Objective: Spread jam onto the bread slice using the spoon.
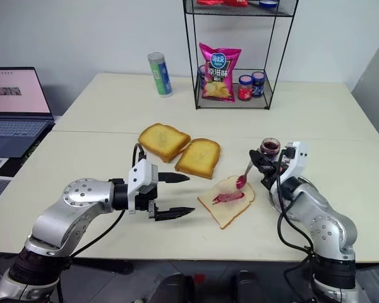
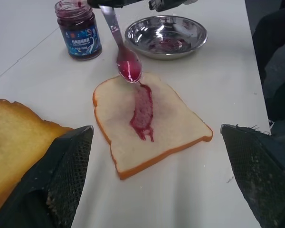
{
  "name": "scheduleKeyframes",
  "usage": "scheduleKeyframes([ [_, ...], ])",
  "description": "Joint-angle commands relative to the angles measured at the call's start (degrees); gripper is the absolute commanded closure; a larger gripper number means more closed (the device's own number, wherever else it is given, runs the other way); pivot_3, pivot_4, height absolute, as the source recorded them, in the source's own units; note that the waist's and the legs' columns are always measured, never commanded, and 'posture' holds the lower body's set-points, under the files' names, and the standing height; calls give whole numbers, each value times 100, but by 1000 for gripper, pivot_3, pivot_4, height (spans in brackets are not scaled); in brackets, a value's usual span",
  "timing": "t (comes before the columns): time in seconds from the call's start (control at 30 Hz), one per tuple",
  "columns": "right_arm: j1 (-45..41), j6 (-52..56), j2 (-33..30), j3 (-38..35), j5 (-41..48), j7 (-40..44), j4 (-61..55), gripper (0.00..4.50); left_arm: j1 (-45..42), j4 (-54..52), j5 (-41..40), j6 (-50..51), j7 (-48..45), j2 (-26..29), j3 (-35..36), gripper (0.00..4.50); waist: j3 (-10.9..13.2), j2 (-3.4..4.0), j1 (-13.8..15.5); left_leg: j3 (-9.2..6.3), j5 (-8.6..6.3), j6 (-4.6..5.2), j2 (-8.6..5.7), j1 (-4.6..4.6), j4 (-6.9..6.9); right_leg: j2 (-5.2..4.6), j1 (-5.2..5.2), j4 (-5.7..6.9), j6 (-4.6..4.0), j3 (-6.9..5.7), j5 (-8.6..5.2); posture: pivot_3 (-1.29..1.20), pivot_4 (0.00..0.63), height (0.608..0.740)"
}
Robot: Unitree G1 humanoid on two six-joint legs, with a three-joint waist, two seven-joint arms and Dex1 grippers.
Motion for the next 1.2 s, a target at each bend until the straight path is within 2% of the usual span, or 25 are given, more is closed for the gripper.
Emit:
scheduleKeyframes([
  [0.03,-123,-31,299,318,27,-75,-96,4473,-38,-151,-24,-21,1,-10,16,0,0,0,-6,-1,0,0,1,0,0,0,0,0,0,0,0,0,150,740],
  [0.27,42,-114,472,634,-201,108,165,4473,94,-265,-71,39,28,128,161,0,0,0,-4,2,0,0,-3,-1,2,-3,1,-2,0,0,0,0,150,740],
  [0.6,444,-123,235,642,-457,358,176,4473,186,-379,-84,124,100,148,208,0,0,0,-2,0,0,0,-2,-1,1,-3,1,-1,-1,-2,0,0,150,740],
  [0.97,695,-238,-422,-6,-563,442,116,4473,-22,-188,-37,57,0,71,61,0,-1,-1,17,1,0,0,-7,0,5,-6,4,-2,1,-1,1,0,150,740],
  [1.2,656,-314,-628,-225,-568,453,145,4473,-182,-25,0,-7,-95,33,-2,0,-1,-1,16,-1,0,0,-6,0,3,-4,4,-2,1,-2,1,0,150,740],
])
